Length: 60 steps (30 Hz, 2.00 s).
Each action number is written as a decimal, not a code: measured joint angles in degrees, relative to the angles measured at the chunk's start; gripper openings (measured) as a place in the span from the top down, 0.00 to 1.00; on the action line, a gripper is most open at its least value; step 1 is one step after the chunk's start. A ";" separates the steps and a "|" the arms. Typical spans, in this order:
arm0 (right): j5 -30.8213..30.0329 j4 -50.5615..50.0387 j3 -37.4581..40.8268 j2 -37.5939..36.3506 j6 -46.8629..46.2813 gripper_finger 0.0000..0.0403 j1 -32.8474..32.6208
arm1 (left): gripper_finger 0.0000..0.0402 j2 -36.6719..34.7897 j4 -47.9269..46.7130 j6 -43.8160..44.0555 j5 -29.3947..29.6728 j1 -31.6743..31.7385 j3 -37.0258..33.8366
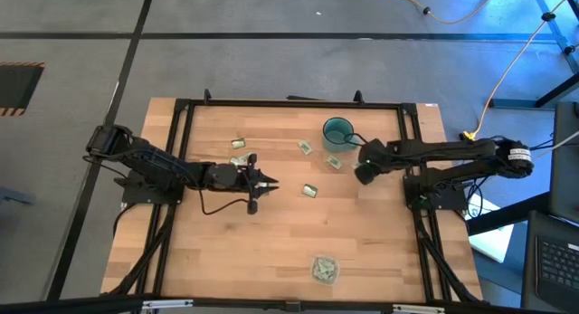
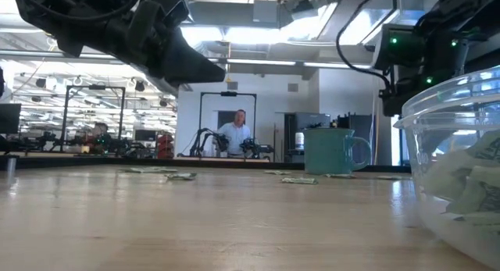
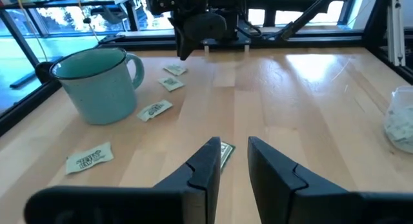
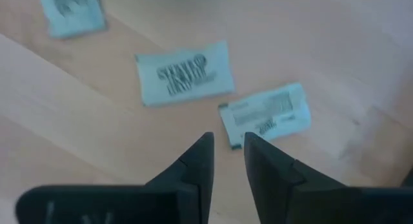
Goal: Pick and place items into bin
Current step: Put the light green stevia packet into the transparent bin
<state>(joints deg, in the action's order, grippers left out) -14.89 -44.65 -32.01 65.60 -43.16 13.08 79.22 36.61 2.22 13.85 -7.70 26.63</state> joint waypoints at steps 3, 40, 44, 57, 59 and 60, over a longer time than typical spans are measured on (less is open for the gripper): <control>1.13 -0.03 1.28 0.00 0.09 0.78 0.83 | 0.82 0.00 -1.06 0.02 -0.01 0.00 0.00; 3.54 7.48 3.89 10.21 7.41 0.82 7.37 | 0.82 0.04 -3.51 -0.92 0.17 0.00 0.00; 4.06 6.80 2.81 9.43 8.25 0.90 7.43 | 0.82 0.04 -3.50 -0.92 0.08 0.00 0.00; 4.67 3.03 1.45 9.04 9.76 0.99 4.14 | 0.82 0.04 -3.46 -1.27 0.04 0.00 0.00; 4.67 0.78 -0.44 8.77 8.36 0.99 2.16 | 0.82 0.04 -3.46 -2.18 0.08 0.00 0.00; 4.65 -0.45 -1.70 8.70 7.49 0.99 0.98 | 0.82 0.04 -3.46 -2.48 0.16 0.00 0.00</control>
<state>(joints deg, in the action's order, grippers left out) -10.25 -45.10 -33.71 74.30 -35.66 14.06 79.26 33.15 -0.26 14.00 -7.70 26.63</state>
